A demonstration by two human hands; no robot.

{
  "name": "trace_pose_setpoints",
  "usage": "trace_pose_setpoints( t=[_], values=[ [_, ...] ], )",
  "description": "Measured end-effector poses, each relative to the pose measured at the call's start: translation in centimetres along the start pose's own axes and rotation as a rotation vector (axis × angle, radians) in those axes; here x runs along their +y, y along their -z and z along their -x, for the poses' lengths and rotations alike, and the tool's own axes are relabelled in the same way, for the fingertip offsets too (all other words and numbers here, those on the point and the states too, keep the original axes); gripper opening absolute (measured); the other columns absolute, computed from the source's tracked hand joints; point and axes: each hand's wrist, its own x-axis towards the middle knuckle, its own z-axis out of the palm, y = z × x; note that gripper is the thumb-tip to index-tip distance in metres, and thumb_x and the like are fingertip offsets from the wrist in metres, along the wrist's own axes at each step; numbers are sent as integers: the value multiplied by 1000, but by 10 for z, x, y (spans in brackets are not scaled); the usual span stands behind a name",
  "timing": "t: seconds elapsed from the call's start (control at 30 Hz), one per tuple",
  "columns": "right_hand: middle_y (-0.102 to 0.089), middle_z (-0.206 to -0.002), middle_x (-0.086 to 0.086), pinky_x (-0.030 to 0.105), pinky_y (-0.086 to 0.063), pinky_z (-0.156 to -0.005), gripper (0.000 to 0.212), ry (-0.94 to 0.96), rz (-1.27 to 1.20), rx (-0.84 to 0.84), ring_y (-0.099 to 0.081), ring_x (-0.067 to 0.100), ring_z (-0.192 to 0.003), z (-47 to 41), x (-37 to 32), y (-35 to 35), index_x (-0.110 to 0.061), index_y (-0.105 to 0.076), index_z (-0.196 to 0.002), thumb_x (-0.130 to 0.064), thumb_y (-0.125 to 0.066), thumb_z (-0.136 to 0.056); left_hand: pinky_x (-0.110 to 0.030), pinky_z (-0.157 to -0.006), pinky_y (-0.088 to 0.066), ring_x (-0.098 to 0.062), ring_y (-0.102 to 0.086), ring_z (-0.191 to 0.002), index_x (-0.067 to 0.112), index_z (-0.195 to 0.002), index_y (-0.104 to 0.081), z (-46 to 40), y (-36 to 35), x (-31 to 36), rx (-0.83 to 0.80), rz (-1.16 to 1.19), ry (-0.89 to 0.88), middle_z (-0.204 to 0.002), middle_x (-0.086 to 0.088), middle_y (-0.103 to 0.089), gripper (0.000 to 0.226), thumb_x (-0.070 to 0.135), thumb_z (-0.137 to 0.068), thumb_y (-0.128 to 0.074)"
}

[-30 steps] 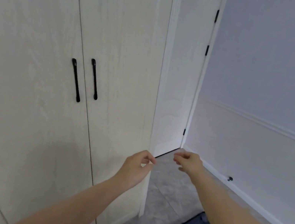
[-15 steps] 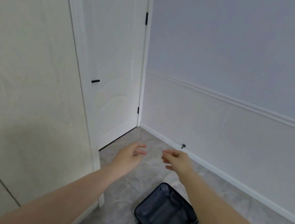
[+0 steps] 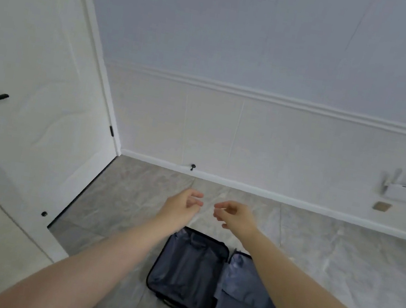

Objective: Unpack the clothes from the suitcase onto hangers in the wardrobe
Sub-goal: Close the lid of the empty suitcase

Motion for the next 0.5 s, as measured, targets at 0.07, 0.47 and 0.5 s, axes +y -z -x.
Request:
trace_pose_setpoints(
  t=[0.07,0.47,0.5],
  values=[
    [-74,-92,8,27,-55,-71,17,-32,-11,58,-65,16,-82,-12,6,0,-12,-73,-105,-13,-69,-88,-21,-88,-44,-9,-62,-103,29,-110,-58,-23,-2,-6,-65,10,-13,-102,12,-68,29,9,-91,-53],
    [-26,-154,0,31,-52,-91,50,-323,76,500,-57,21,-117,-35,62,-14,-25,-51,-139,-23,-69,-92,-28,-79,-50,-14,-66,-98,31,-98,-61,-146,-6,-74,-539,-74,73,-108,1,-69,10,25,-91,-59],
    [-18,-159,2,33,-50,-96,52,-358,85,522,-52,23,-124,-32,74,-15,-24,-49,-140,-23,-69,-92,-28,-78,-49,-14,-66,-97,32,-96,-61,-151,-14,-79,-568,-77,88,-108,0,-70,8,25,-91,-60]
  ],
)
